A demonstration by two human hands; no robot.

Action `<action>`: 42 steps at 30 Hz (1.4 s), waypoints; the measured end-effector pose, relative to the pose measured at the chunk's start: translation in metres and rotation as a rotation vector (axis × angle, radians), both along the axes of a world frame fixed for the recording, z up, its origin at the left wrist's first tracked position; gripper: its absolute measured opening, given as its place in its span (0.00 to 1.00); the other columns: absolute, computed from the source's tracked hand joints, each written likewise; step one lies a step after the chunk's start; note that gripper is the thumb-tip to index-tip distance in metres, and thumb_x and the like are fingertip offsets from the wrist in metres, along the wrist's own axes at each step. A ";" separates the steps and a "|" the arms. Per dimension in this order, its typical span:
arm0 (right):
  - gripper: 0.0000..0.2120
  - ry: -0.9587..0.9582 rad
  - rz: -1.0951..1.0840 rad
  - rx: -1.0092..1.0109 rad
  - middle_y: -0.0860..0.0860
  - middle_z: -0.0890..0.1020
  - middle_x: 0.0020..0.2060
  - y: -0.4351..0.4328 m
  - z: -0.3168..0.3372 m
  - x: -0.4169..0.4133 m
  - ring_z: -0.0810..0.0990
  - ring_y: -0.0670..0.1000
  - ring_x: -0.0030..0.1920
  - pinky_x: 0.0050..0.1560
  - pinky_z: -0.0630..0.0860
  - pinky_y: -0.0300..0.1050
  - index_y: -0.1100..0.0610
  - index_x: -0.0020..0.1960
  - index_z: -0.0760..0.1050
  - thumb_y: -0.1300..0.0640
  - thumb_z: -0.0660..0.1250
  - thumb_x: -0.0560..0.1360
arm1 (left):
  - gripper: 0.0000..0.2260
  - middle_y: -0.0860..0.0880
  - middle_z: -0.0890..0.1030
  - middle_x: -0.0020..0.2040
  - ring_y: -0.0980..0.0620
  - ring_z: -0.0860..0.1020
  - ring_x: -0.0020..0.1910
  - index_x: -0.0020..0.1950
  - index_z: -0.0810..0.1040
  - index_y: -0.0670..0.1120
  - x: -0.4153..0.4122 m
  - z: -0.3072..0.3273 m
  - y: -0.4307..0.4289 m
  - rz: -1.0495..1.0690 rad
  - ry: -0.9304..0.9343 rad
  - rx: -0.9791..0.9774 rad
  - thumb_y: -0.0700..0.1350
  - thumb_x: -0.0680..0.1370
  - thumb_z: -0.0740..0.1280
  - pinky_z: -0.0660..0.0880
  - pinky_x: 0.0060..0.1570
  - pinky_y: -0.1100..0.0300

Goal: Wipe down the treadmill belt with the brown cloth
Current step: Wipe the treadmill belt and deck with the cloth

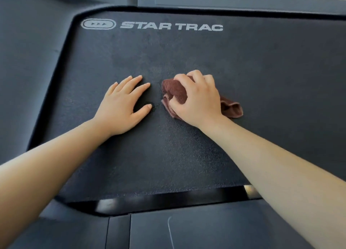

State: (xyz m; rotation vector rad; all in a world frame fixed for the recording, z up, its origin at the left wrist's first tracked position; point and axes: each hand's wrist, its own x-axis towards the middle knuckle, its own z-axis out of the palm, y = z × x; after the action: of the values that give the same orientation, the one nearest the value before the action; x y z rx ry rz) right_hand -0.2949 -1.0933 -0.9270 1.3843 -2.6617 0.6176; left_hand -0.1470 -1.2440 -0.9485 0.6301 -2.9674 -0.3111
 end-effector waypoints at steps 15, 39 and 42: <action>0.23 -0.002 0.235 0.003 0.54 0.77 0.57 0.097 0.002 0.089 0.74 0.61 0.52 0.43 0.77 0.56 0.50 0.57 0.77 0.43 0.61 0.66 | 0.25 0.48 0.56 0.77 0.46 0.53 0.76 0.75 0.59 0.51 0.005 0.004 -0.004 -0.048 -0.013 0.048 0.56 0.79 0.56 0.49 0.73 0.46; 0.20 0.020 0.105 -0.045 0.51 0.74 0.54 -0.097 -0.010 0.038 0.70 0.60 0.52 0.44 0.73 0.53 0.47 0.58 0.74 0.40 0.65 0.68 | 0.25 0.45 0.61 0.75 0.45 0.59 0.74 0.74 0.63 0.46 0.020 0.008 -0.103 0.030 -0.002 -0.019 0.55 0.79 0.57 0.58 0.71 0.44; 0.21 0.024 0.093 -0.053 0.51 0.73 0.55 -0.124 -0.012 0.021 0.69 0.59 0.53 0.44 0.72 0.53 0.47 0.58 0.74 0.40 0.65 0.69 | 0.26 0.47 0.60 0.76 0.46 0.57 0.75 0.74 0.61 0.48 -0.002 0.001 -0.131 0.093 0.015 -0.014 0.57 0.79 0.57 0.52 0.73 0.43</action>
State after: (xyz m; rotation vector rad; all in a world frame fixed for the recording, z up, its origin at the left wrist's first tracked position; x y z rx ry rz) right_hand -0.2742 -1.2174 -0.9390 1.4987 -2.5550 0.6708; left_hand -0.1486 -1.3751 -0.9472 0.7582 -2.9122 -0.2851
